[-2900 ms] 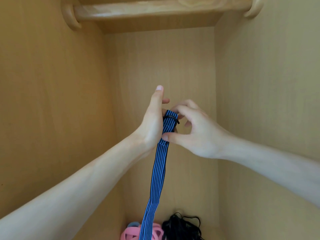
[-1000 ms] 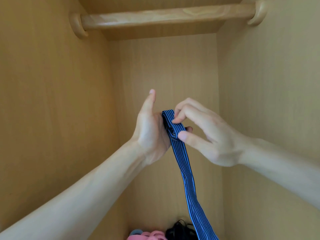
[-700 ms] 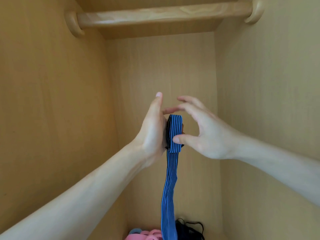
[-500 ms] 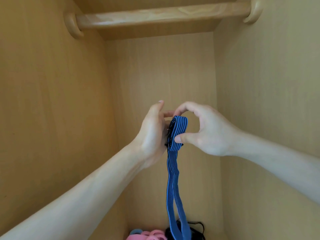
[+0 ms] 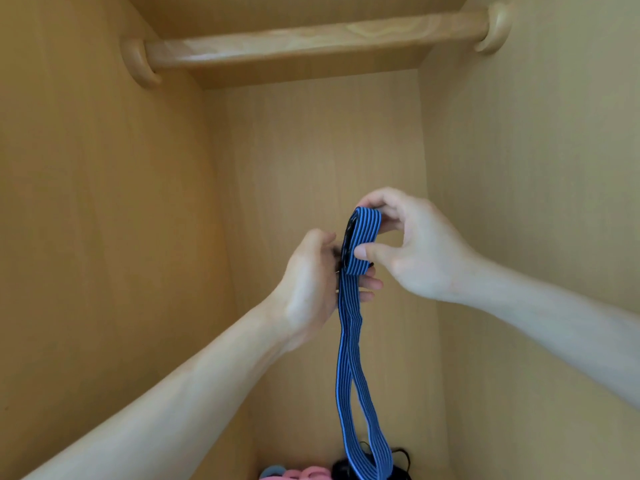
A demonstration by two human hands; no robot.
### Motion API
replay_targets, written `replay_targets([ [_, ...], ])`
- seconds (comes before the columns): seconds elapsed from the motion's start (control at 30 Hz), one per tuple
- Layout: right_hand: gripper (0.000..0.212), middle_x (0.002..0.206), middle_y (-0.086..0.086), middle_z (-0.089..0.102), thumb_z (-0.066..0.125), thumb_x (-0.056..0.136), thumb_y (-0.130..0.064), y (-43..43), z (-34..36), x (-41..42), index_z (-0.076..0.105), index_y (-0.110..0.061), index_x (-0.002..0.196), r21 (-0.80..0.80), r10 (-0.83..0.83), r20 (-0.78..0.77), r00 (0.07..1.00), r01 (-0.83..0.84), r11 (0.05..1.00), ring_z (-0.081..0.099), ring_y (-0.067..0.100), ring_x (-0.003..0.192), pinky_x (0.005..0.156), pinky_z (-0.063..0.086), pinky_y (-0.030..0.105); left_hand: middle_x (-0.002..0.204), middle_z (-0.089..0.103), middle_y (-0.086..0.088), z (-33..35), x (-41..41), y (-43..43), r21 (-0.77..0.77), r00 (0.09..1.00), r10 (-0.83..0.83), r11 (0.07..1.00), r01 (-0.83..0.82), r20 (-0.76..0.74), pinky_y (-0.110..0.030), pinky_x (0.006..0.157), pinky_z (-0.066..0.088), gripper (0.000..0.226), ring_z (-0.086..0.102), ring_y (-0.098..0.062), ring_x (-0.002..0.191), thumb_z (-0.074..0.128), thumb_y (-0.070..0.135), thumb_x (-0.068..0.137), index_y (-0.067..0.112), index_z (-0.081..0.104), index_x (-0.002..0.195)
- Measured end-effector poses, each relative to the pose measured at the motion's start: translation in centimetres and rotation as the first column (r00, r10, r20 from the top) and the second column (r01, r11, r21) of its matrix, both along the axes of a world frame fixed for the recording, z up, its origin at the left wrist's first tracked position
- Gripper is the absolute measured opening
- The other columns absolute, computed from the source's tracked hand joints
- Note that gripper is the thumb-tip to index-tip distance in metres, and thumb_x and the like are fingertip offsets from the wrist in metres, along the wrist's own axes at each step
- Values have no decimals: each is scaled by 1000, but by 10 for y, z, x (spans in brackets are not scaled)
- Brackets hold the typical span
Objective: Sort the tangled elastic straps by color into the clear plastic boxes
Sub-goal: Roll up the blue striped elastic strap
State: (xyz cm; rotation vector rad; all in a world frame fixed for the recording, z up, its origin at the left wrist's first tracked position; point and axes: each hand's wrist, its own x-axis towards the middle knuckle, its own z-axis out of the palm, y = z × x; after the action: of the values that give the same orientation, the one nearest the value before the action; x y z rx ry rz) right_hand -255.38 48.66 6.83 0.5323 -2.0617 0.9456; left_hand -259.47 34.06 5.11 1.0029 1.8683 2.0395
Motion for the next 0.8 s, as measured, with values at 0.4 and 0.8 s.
replay_targets([
  [0.4, 42, 100, -13, 66, 76, 82, -3, 10, -2, -5, 53, -25, 110, 62, -84, -208, 975, 99, 993, 63, 3, 97, 93, 51, 32, 96, 75, -18, -5, -5, -5, -116, 998, -18, 993, 10, -65, -35, 79, 62, 25, 74, -27, 83, 38, 4, 107, -7, 54, 122],
  [0.8, 36, 103, -1, 57, 67, 78, 7, 10, -6, -4, 52, -11, 106, 358, 21, -385, 923, 129, 925, 56, 24, 98, 85, 47, 44, 113, 49, -18, 11, 2, -16, 20, 952, -304, 952, 304, 11, -42, 93, 53, 41, 54, -35, 103, 56, 27, 90, 5, 54, 125],
])
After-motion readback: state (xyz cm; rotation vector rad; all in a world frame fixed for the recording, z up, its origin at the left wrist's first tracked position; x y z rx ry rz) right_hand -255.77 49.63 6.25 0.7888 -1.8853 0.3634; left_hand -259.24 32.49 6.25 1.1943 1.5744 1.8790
